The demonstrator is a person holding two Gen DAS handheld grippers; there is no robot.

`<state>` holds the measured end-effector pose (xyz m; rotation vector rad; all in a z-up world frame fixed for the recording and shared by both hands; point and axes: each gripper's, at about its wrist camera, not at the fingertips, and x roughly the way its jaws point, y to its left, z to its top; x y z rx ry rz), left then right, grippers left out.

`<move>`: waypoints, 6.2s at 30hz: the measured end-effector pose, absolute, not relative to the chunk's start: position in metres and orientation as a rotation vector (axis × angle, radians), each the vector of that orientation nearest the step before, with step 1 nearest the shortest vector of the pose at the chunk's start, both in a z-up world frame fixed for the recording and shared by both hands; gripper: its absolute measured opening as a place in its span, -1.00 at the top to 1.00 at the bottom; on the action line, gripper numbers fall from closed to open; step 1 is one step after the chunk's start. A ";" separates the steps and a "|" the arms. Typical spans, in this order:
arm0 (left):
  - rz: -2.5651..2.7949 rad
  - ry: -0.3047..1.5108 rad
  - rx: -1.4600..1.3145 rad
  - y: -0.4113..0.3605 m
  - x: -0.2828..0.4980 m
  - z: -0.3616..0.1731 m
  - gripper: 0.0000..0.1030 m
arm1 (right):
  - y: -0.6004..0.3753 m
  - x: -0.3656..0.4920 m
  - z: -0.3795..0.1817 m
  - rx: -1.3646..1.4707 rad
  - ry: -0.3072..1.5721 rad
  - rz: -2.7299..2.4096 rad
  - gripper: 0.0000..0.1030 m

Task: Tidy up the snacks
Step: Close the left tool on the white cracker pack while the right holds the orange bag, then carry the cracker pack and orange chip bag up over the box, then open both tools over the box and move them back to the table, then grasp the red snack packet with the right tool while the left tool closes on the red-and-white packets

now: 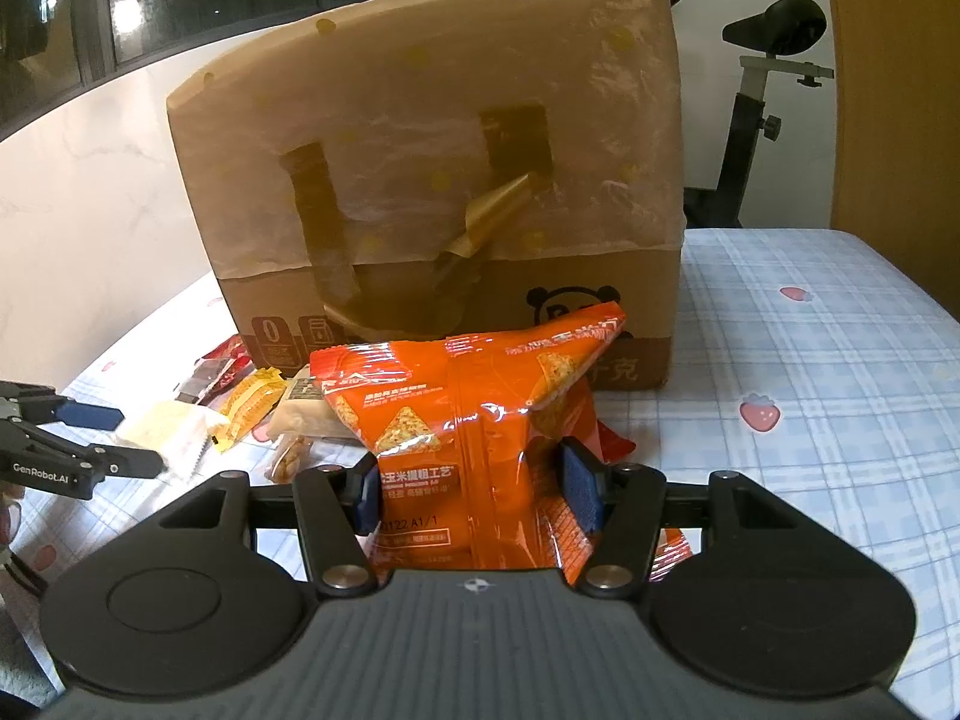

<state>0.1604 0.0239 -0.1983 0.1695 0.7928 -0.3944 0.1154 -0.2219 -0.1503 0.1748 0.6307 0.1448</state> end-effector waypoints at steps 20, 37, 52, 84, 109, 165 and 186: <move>-0.538 0.765 0.368 0.005 0.165 -0.192 -0.57 | -0.221 0.116 -0.151 0.172 0.638 0.146 -0.16; -0.611 0.732 0.529 -0.033 0.183 -0.202 -0.57 | -0.221 0.116 -0.150 0.165 0.643 0.157 -0.16; -0.318 0.820 0.202 -0.016 0.161 -0.204 -0.39 | -0.220 0.117 -0.151 0.174 0.638 0.162 -0.16; -0.349 0.793 0.186 -0.033 0.143 -0.213 -0.25 | -0.219 0.116 -0.152 0.187 0.621 0.169 -0.16; -0.387 0.487 -0.093 -0.009 0.124 -0.098 -0.22 | -0.236 0.097 -0.083 0.261 0.364 0.225 -0.13; -0.364 0.422 -0.004 -0.001 0.211 -0.067 -0.55 | -0.262 0.144 -0.028 0.140 0.130 0.152 -0.55; -0.238 0.606 -0.057 0.030 0.182 -0.158 -0.48 | -0.214 0.156 -0.162 0.158 0.675 0.136 -0.42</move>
